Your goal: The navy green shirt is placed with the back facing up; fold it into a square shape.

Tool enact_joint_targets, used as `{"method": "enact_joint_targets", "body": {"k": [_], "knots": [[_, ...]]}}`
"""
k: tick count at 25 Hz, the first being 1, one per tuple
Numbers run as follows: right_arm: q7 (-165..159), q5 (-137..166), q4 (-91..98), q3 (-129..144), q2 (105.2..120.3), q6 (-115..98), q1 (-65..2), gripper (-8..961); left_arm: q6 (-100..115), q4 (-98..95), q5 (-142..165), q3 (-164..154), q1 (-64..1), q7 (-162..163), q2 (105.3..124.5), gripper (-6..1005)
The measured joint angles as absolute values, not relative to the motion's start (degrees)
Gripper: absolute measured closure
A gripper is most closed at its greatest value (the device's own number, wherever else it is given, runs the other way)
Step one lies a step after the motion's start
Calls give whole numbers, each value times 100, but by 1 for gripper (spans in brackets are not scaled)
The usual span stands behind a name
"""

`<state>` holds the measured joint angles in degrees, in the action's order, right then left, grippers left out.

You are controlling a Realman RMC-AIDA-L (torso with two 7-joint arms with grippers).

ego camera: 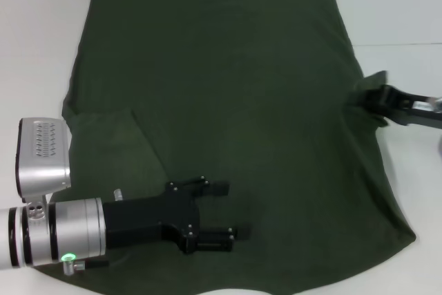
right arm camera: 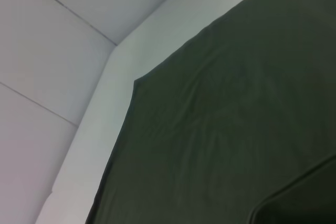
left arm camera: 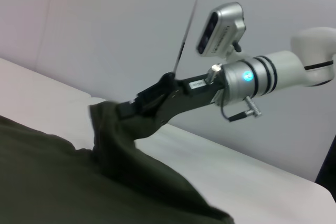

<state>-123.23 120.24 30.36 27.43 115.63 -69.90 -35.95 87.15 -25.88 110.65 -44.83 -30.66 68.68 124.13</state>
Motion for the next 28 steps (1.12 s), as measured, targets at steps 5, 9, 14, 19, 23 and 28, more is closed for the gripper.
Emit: {"method": "enact_joint_targets", "body": {"k": [5,9,14,19,23,28], "knots": [[-12152,12002,2948,2896,11863,-6759,-3854,933,8710,-2609,11065,-4412,-3067,6873,12410,84],[-11814,11885,2931,2938,11946,-7052,-3956,893,8677,-2611,11065,-4367,-3054,6873,12409,85],[-11793,11655,2930,2938,11888,-7288,-3893,650,8604,-2597,11065,-4368,-3016,6873,12410,85],[-11575,11296,2916,2911,11758,-7395,-3660,362,8584,-2575,11065,-4326,-3007,6873,12418,86],[-10881,10761,2888,2900,11763,-7654,-3365,237,8636,-2574,11065,-4204,-2997,6935,12419,86],[-9658,10136,2734,2900,11861,-8255,-2970,135,8833,-2620,11065,-3910,-2901,7157,12409,87]]}}
